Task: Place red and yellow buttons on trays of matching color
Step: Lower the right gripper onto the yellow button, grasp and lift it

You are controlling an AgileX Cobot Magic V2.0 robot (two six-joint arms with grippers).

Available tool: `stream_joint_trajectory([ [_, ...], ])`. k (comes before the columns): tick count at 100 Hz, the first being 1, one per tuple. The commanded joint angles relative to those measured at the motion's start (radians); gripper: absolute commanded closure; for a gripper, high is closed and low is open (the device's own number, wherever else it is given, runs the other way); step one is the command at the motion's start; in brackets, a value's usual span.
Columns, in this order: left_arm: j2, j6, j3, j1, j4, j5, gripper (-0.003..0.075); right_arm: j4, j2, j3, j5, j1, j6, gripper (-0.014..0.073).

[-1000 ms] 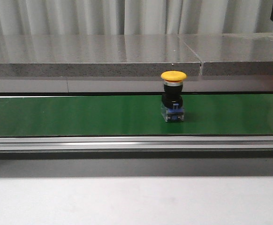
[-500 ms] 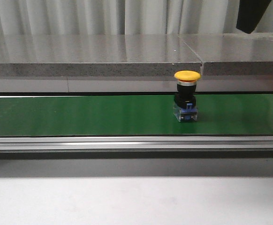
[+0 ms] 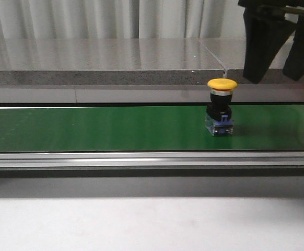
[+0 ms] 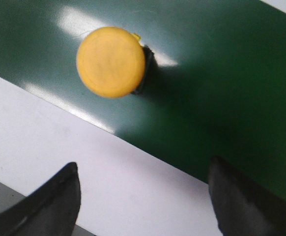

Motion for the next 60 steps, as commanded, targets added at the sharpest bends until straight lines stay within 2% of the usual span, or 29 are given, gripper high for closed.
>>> stream_joint_trajectory([
  [1,0.009,0.000,-0.026,-0.006,-0.015,-0.070,0.0741,0.028,-0.008,-0.018,-0.029,0.014,-0.017,0.0055],
  [37,0.009,0.000,-0.026,-0.006,-0.015,-0.070,0.0741,0.035,0.082,-0.018,-0.224,0.019,-0.041,0.0055],
  [51,0.009,0.000,-0.026,-0.006,-0.015,-0.070,0.0741,0.030,0.087,-0.018,-0.245,0.019,-0.041,0.0055],
  [60,0.009,0.000,-0.026,-0.006,-0.015,-0.070,0.0741,0.027,0.087,-0.018,-0.246,0.018,-0.040,0.0128],
])
